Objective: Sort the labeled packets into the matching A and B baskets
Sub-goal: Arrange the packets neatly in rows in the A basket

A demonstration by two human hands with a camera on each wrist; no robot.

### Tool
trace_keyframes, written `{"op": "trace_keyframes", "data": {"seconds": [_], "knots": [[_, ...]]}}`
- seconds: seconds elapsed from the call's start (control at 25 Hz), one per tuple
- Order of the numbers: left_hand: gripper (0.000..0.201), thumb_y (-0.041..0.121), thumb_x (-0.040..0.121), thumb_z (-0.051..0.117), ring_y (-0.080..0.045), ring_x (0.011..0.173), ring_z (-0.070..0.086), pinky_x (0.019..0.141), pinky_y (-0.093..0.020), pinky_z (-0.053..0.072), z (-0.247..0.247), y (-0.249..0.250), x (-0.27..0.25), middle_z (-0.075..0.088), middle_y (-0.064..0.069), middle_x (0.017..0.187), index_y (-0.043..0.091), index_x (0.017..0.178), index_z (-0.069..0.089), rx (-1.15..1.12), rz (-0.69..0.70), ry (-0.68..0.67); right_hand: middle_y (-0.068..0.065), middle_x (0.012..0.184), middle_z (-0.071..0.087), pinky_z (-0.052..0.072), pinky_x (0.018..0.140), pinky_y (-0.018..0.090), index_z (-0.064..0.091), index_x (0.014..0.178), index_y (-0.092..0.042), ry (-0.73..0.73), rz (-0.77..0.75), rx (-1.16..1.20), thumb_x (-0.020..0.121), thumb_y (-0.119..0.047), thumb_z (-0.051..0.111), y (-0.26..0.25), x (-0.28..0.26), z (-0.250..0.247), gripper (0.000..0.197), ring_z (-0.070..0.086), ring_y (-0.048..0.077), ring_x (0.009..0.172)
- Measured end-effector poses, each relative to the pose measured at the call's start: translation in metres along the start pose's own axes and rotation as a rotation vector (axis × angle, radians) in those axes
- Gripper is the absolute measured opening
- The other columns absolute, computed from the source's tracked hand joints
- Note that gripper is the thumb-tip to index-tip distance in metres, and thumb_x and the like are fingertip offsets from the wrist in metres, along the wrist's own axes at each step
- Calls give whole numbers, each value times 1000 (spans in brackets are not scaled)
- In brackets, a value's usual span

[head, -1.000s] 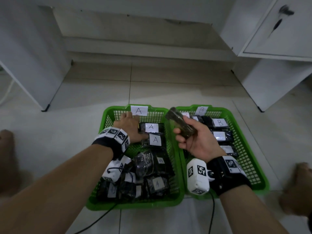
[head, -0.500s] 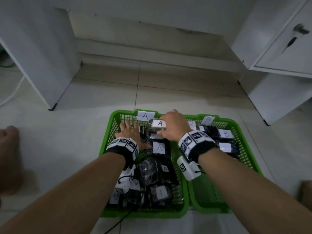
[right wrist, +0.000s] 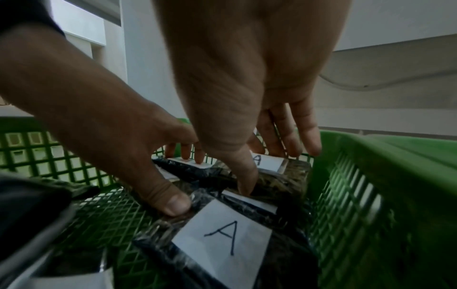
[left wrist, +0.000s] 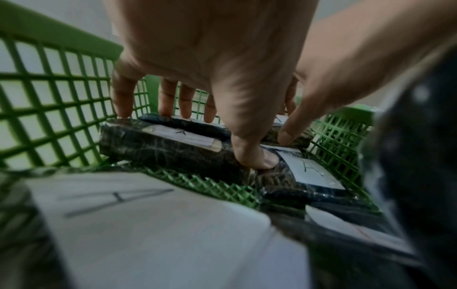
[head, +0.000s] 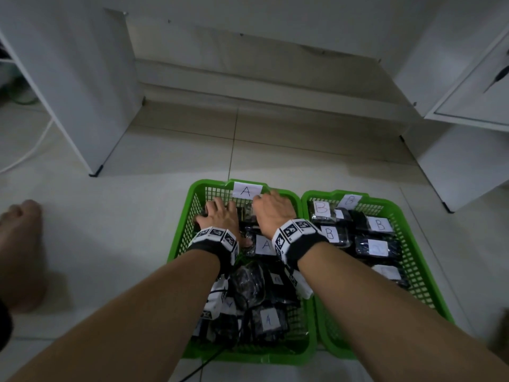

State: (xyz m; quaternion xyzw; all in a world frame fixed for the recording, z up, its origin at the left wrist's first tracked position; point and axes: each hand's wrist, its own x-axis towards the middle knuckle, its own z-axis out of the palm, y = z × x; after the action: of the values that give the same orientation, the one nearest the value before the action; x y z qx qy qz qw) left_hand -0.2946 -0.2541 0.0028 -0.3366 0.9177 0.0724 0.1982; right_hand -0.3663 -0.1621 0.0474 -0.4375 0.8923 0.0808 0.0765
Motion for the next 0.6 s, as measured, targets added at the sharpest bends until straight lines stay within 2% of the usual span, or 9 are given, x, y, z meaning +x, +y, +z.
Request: {"op": "trace_keyframes", "data": {"seconds": [0.08, 0.16, 0.24, 0.32, 0.36, 0.48, 0.6], "knots": [[118, 73, 63, 75, -35, 143, 20, 106, -59, 36, -1, -2, 0, 17, -13, 155, 21, 150, 15, -3, 3, -2, 13, 106, 59, 56, 91, 40, 62, 108, -2, 77, -28, 13, 92, -1, 62, 0, -7, 0, 17, 57, 29, 104], [118, 71, 64, 76, -35, 144, 20, 108, -59, 35, -2, -4, 0, 15, -13, 157, 22, 152, 13, -15, 6, -9, 10, 98, 58, 57, 85, 36, 62, 99, -5, 90, -92, 44, 92, 4, 63, -2, -15, -1, 11, 61, 26, 91], [116, 66, 65, 78, -35, 143, 21, 108, -58, 36, -3, -5, -2, 17, -13, 156, 24, 153, 14, -30, 3, 0, 6, 90, 60, 57, 83, 36, 62, 94, -9, -70, -99, 74, 89, -6, 74, -6, -22, 0, 14, 63, 25, 84], [117, 69, 62, 79, -34, 141, 24, 106, -57, 38, -5, -7, -3, 22, -12, 153, 25, 151, 17, -39, 25, 9, 10, 103, 67, 57, 86, 38, 66, 105, -7, -247, -43, 93, 77, -17, 88, -9, -25, 1, 38, 67, 28, 96], [115, 69, 62, 78, -35, 140, 25, 105, -58, 38, -6, -9, -3, 23, -12, 152, 26, 150, 19, -48, 47, 10, 12, 109, 68, 56, 89, 40, 66, 110, -6, -277, -15, 105, 74, -18, 90, -8, -24, 1, 45, 68, 29, 102], [93, 59, 71, 77, -35, 138, 31, 103, -57, 43, -8, -21, 0, 28, -12, 150, 28, 145, 30, -77, 93, 16, 18, 115, 68, 54, 95, 43, 65, 113, 0, -254, -12, 157, 76, -10, 88, -7, -22, 3, 44, 67, 33, 109], [87, 54, 76, 75, -33, 137, 36, 106, -52, 42, -10, -22, 1, 32, -12, 149, 25, 145, 30, 18, 126, 65, 18, 116, 68, 54, 93, 39, 65, 114, 1, -230, -18, 136, 77, -11, 88, -8, -24, 3, 46, 67, 33, 110]]}}
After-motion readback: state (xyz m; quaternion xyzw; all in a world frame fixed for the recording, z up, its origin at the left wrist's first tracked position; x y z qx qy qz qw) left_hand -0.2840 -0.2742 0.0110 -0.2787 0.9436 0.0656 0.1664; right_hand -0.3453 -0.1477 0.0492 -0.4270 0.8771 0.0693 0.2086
